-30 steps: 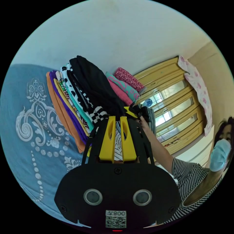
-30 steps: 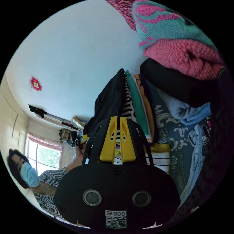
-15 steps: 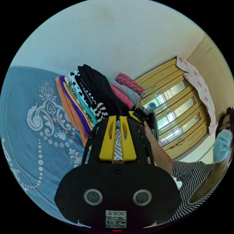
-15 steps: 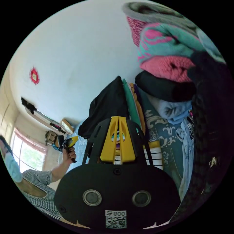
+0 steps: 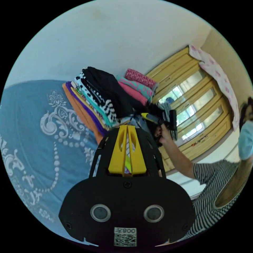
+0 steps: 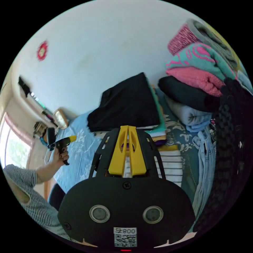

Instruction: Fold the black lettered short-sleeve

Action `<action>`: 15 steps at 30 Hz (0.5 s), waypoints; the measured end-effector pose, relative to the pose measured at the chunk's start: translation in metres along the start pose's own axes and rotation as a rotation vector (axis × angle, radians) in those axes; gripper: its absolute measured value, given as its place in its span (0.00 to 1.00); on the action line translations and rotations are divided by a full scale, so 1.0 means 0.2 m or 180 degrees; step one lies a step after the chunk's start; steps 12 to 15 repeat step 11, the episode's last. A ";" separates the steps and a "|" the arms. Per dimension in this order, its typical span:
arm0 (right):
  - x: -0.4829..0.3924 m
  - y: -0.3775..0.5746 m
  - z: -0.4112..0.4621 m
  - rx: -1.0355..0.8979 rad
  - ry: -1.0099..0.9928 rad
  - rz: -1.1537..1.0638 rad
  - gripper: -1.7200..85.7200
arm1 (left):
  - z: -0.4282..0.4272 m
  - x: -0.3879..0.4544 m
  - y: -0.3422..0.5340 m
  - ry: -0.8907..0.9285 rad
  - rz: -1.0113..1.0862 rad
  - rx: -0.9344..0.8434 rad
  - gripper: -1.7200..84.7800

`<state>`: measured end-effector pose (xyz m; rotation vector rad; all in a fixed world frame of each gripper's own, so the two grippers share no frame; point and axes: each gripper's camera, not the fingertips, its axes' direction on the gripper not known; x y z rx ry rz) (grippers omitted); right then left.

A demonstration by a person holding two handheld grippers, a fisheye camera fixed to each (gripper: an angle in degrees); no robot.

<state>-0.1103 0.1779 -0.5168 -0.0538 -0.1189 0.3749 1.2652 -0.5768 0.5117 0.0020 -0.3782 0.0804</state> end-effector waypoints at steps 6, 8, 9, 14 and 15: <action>-0.82 0.72 0.16 -0.0865 0.0283 -0.0759 0.02 | 0.03 0.50 0.63 -0.1057 0.0384 -0.1357 0.02; -0.99 0.96 0.27 -0.1208 0.0427 -0.0790 0.02 | 0.07 0.62 0.82 -0.1207 0.0393 -0.1723 0.02; -1.08 1.09 0.34 -0.1446 0.0470 -0.0778 0.02 | 0.11 0.70 0.91 -0.1318 0.0420 -0.1909 0.02; -1.19 1.25 0.46 -0.1799 0.0543 -0.0798 0.02 | 0.16 0.80 1.02 -0.1512 0.0497 -0.2066 0.02; -1.19 1.25 0.46 -0.1799 0.0543 -0.0798 0.02 | 0.16 0.80 1.02 -0.1512 0.0497 -0.2066 0.02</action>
